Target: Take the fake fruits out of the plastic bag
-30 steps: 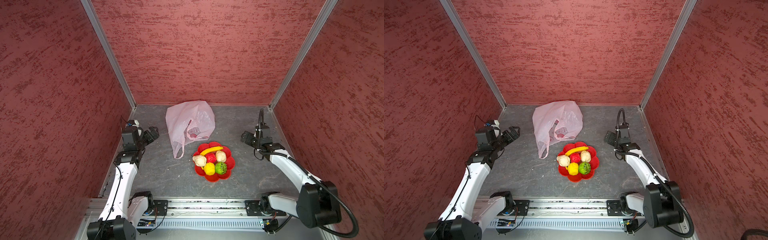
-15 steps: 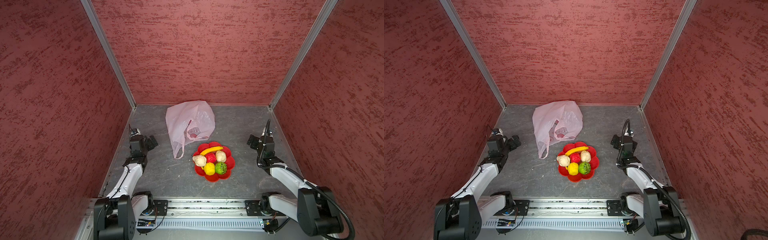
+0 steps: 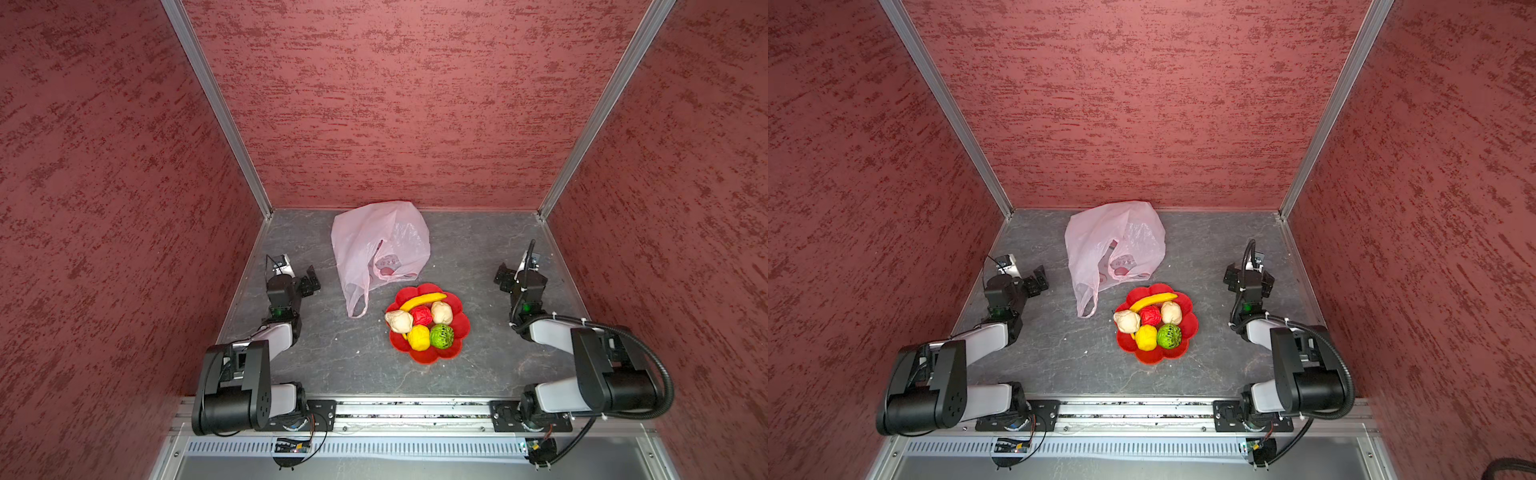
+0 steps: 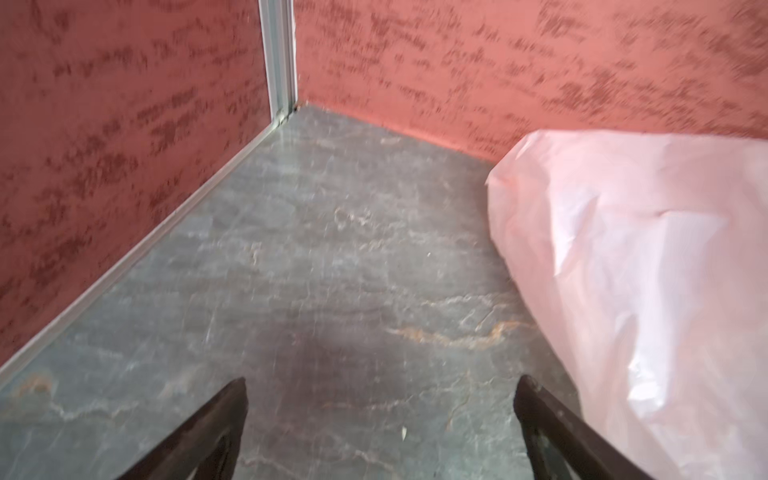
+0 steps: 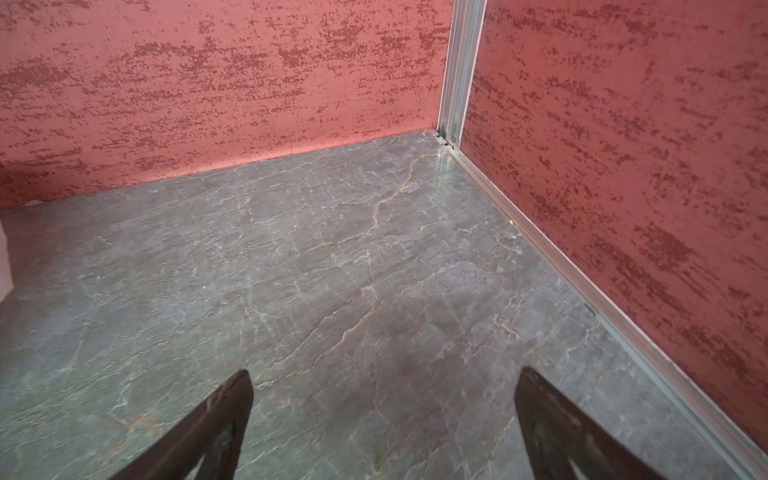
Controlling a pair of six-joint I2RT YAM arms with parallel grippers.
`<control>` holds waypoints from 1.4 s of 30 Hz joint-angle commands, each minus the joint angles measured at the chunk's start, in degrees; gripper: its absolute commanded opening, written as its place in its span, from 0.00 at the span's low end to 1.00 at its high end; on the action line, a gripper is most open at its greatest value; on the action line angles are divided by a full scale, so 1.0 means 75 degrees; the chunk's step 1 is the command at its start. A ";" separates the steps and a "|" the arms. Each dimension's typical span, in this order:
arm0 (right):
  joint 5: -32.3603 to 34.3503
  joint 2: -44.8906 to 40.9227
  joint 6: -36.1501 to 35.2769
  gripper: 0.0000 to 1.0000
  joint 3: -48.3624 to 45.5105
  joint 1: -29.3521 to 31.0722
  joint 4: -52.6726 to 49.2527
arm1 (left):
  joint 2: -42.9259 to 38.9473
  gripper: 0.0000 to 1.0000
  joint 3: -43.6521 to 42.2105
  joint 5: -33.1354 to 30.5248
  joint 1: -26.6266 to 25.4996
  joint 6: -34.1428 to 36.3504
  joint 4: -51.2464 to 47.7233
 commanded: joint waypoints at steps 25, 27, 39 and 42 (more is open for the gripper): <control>-0.0794 0.0731 -0.0271 0.99 -0.1121 -0.0452 0.3473 | 0.1621 1.00 0.0086 -0.0228 -0.0713 0.0859 0.2035; -0.0789 0.0733 -0.0279 0.99 -0.1137 -0.0452 0.3489 | 0.1612 1.00 0.0086 -0.0260 -0.0723 0.0874 0.2046; -0.0794 0.0722 -0.0279 0.99 -0.1147 -0.0448 0.3514 | 0.1612 1.00 0.0086 -0.0270 -0.0737 0.0880 0.2046; -0.0793 0.0721 -0.0281 0.99 -0.1143 -0.0445 0.3514 | 0.1622 1.00 0.0086 -0.0277 -0.0738 0.0870 0.2046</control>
